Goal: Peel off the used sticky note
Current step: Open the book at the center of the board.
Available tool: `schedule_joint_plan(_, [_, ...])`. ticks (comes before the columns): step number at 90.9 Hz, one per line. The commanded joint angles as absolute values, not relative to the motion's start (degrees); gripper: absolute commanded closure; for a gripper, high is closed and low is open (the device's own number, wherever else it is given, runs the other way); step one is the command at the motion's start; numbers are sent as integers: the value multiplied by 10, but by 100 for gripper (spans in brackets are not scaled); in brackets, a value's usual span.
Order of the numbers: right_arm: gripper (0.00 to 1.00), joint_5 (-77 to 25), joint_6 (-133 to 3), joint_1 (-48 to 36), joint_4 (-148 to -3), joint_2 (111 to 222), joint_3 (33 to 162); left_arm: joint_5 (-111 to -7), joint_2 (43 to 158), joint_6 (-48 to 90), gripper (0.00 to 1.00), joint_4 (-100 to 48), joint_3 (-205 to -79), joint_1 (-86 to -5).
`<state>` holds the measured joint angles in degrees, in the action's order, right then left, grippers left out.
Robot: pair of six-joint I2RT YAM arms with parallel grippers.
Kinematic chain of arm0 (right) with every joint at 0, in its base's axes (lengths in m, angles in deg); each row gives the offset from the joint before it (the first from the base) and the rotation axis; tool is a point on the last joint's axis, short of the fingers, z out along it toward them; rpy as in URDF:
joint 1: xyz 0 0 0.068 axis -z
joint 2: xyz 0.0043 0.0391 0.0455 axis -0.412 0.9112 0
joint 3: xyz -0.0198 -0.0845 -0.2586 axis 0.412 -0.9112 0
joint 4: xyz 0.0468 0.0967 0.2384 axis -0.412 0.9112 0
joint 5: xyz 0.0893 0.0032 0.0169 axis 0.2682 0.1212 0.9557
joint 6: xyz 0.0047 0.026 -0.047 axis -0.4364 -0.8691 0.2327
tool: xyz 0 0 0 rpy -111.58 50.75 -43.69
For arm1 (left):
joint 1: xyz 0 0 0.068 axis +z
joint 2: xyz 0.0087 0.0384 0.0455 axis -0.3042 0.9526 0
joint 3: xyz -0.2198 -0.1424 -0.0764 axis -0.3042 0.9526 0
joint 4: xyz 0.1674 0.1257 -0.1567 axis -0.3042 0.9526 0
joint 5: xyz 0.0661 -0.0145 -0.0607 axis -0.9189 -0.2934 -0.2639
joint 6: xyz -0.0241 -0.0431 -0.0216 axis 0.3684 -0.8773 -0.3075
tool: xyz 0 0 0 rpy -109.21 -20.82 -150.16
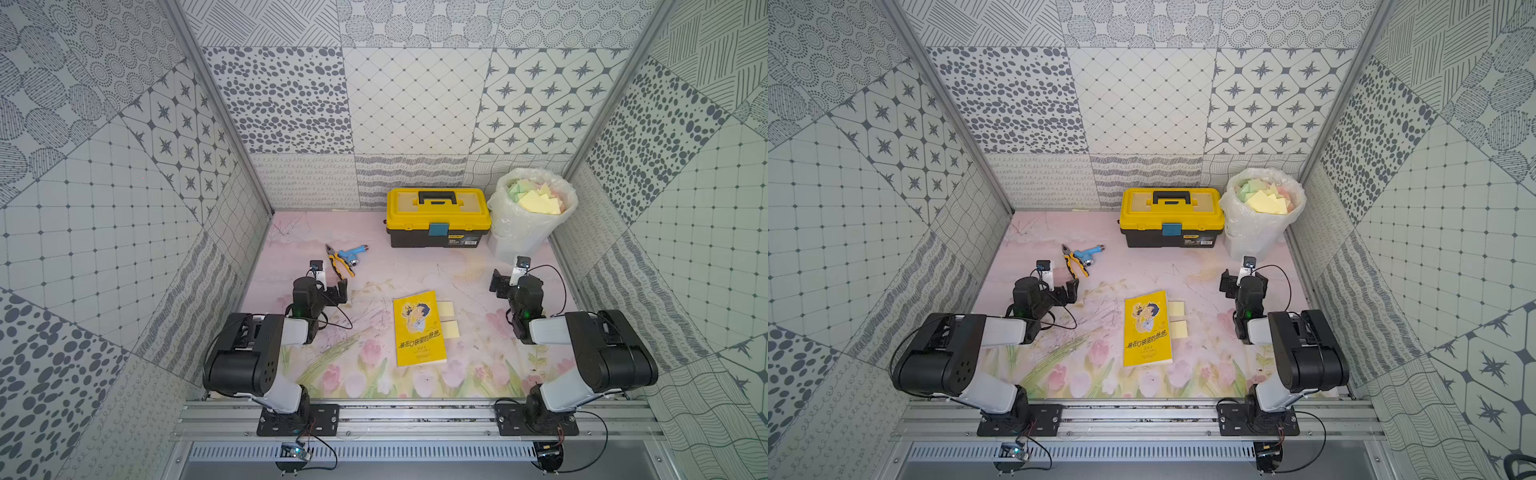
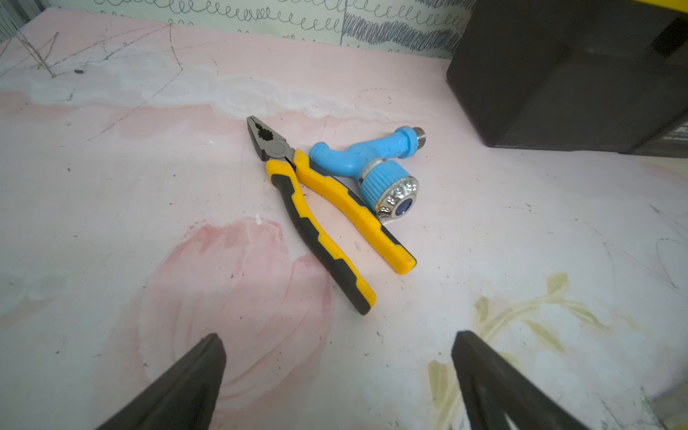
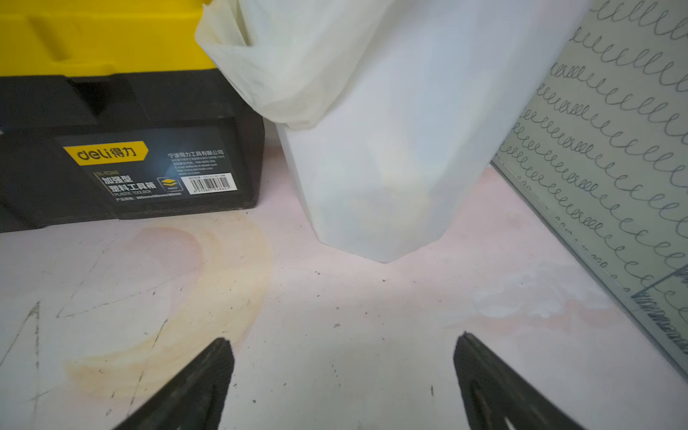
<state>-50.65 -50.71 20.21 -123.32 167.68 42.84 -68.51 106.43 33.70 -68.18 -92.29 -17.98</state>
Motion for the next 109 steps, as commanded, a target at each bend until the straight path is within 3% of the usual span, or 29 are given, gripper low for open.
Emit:
schedule_joint_plan(1, [3, -504, -510, 201, -1244, 1673, 436, -684, 1068, 348, 0, -700, -929, -181])
schedule_joint_plan(42, [3, -448, -520, 226, -1230, 1663, 441, -696, 1068, 348, 1, -700, -929, -184])
schedule_joint_plan(47, [3, -447, -518, 226, -1170, 1633, 463, -738, 1056, 346, 1, -682, -937, -195])
schedule_joint_plan(60, [3, -485, -608, 225, -843, 1586, 616, -823, 976, 353, 1, -550, -977, -233])
schedule_joint_plan(75, [3, -391, -716, 228, -689, 1580, 710, -892, 853, 176, 0, -422, -1004, -251])
schedule_joint_plan(89, [3, -158, -893, 283, -687, 1590, 703, -892, 809, -177, 0, -194, -1060, -238])
schedule_joint_plan(96, [4, -47, -900, 296, -706, 1617, 699, -796, 815, -192, 1, -174, -1075, -226])
schedule_joint_plan(109, [6, -27, -859, 251, -680, 1620, 679, -746, 822, -194, 1, -148, -1095, -265])
